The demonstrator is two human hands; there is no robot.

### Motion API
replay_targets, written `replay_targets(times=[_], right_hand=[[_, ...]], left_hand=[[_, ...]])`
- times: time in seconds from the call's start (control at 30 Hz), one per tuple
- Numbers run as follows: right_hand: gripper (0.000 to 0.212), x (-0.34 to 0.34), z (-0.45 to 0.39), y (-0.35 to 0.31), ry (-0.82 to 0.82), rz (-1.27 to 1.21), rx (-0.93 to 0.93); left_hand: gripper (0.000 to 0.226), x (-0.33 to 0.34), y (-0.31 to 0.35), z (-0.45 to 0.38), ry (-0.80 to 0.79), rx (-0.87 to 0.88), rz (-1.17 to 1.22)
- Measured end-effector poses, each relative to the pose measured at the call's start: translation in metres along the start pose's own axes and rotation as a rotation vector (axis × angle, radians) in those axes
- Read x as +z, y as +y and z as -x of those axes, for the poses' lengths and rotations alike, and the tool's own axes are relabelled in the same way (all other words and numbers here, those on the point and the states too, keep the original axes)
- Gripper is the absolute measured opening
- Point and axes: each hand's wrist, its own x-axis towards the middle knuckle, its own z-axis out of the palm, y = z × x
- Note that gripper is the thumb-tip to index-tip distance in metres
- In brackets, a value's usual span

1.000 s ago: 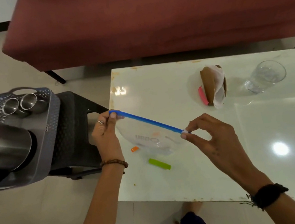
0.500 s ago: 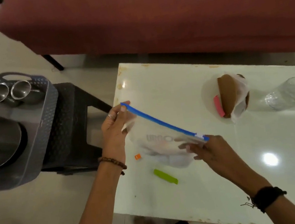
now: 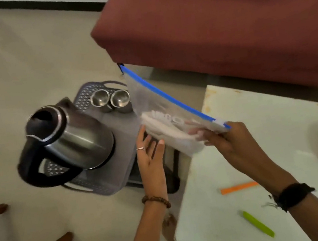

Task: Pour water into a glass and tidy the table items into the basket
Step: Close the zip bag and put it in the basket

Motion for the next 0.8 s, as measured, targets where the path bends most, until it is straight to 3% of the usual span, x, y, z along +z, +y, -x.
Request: replay_targets(times=[0.13, 0.23, 0.43, 0.63, 0.8], right_hand=[[0.024, 0.051, -0.066, -0.029, -0.088, 0.075, -0.152], [0.022, 0.086, -0.111, -0.032, -0.130, 0.157, -0.168], [0.027, 0.142, -0.181, -0.014, -0.258, 0.145, -0.122], [0.025, 0.182, -0.220, -0.006, -0.355, -0.091, -0.060], [0.030, 0.190, -0.224, 0.008, -0.267, -0.143, 0.065]], left_hand=[[0.058, -0.030, 0.018, -0.039, 0.181, 0.023, 0.042], [0.061, -0.045, 0.024, -0.074, 0.224, -0.004, 0.132], [0.070, -0.052, 0.009, -0.144, 0.319, -0.299, 0.281], [0.073, -0.044, 0.007, -0.175, 0.409, -0.278, 0.132], [0.075, -0.042, 0.001, -0.182, 0.406, -0.253, 0.025]])
